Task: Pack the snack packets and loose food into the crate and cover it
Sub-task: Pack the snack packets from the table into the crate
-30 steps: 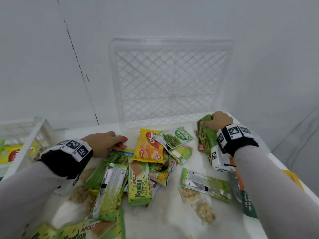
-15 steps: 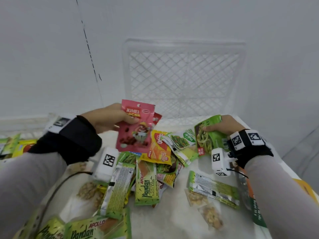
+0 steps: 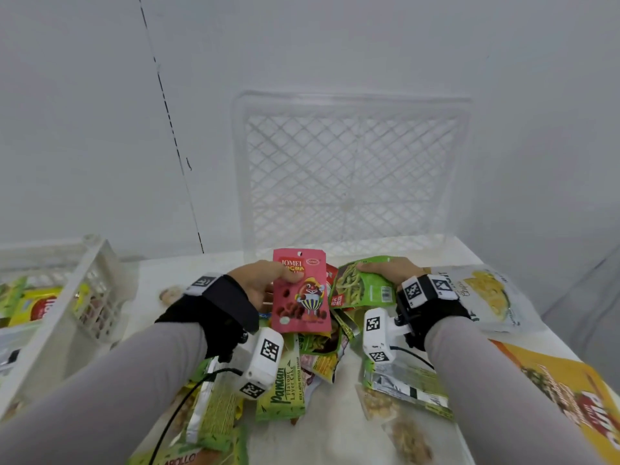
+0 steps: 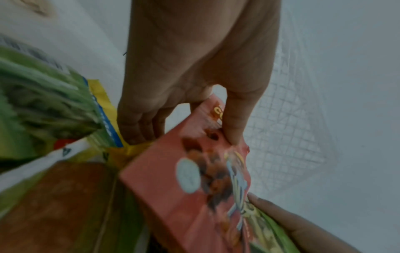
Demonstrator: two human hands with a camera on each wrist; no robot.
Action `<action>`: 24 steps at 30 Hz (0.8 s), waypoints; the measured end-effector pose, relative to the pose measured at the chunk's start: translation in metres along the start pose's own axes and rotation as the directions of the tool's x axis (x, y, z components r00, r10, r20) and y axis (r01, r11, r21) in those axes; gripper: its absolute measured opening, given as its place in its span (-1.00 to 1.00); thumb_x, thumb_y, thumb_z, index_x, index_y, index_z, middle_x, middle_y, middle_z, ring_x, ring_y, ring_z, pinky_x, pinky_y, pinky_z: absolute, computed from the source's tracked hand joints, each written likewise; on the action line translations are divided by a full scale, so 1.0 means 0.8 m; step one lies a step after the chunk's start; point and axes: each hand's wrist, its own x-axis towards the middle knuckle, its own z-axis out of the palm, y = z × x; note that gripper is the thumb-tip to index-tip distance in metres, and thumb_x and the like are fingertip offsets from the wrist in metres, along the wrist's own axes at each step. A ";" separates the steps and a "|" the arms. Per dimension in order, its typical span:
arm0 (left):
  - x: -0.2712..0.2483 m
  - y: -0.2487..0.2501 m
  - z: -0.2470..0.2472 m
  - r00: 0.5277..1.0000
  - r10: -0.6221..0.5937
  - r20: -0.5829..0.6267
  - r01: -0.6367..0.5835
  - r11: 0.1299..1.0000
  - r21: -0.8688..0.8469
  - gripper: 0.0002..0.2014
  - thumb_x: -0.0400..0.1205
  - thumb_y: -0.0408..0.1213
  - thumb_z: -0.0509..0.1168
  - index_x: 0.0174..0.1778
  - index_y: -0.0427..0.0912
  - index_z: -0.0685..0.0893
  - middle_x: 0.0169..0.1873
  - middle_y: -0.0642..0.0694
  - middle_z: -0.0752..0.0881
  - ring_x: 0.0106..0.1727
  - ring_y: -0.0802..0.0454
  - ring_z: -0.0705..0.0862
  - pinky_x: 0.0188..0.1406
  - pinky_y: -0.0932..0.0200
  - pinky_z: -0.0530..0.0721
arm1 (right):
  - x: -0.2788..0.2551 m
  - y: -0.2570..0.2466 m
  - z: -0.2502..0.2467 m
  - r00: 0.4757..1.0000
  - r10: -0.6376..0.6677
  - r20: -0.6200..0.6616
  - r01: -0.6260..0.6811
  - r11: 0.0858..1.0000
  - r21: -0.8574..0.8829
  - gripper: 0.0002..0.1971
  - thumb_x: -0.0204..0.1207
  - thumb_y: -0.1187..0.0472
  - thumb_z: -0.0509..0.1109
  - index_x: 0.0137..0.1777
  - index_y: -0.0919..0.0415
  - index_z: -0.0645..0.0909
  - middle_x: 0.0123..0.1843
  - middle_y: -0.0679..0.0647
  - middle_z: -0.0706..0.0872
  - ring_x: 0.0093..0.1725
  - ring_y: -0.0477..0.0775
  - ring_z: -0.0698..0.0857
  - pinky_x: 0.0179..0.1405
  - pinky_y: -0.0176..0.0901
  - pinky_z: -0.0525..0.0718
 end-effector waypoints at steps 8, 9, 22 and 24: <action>0.006 0.002 0.010 0.998 0.066 -0.013 -0.066 0.998 0.006 -0.87 0.48 -0.44 0.44 -0.08 -0.28 0.67 -0.26 -0.22 0.79 -0.28 -0.13 0.75 -0.30 0.00 0.75 | 0.003 -0.005 0.012 0.998 -0.049 0.027 0.053 0.983 -0.175 -0.42 0.27 -0.04 0.62 0.16 0.34 0.64 0.05 0.15 0.73 -0.12 0.09 0.69 -0.46 -0.36 0.53; 0.004 0.003 0.010 0.997 0.075 -0.001 -0.075 0.997 0.004 -0.86 0.49 -0.45 0.43 -0.06 -0.30 0.67 -0.25 -0.23 0.79 -0.28 -0.13 0.76 -0.32 0.01 0.76 | 0.003 -0.006 0.015 0.998 -0.059 0.027 0.064 0.976 -0.210 -0.33 0.24 -0.11 0.62 0.22 0.36 0.63 0.14 0.19 0.74 0.02 0.15 0.72 -0.31 -0.28 0.57; -0.022 -0.017 -0.044 0.983 0.182 -0.029 -0.184 0.959 -0.217 -0.86 0.56 -0.40 0.33 -0.03 -0.38 0.68 -0.25 -0.30 0.80 -0.31 -0.19 0.79 -0.36 -0.01 0.77 | 0.012 -0.009 0.024 0.995 -0.079 0.063 0.099 0.883 -0.459 -0.13 0.19 -0.17 0.63 0.34 0.43 0.47 0.31 0.27 0.62 0.26 0.25 0.61 -0.09 -0.15 0.50; -0.027 -0.018 -0.044 0.981 0.195 0.014 -0.184 0.947 -0.262 -0.87 0.57 -0.37 0.30 -0.06 -0.35 0.69 -0.26 -0.28 0.81 -0.33 -0.17 0.80 -0.42 0.01 0.77 | 0.013 -0.008 0.024 0.996 -0.069 0.065 0.091 0.887 -0.453 -0.14 0.15 -0.19 0.64 0.28 0.43 0.50 0.25 0.26 0.64 0.20 0.23 0.63 -0.12 -0.14 0.49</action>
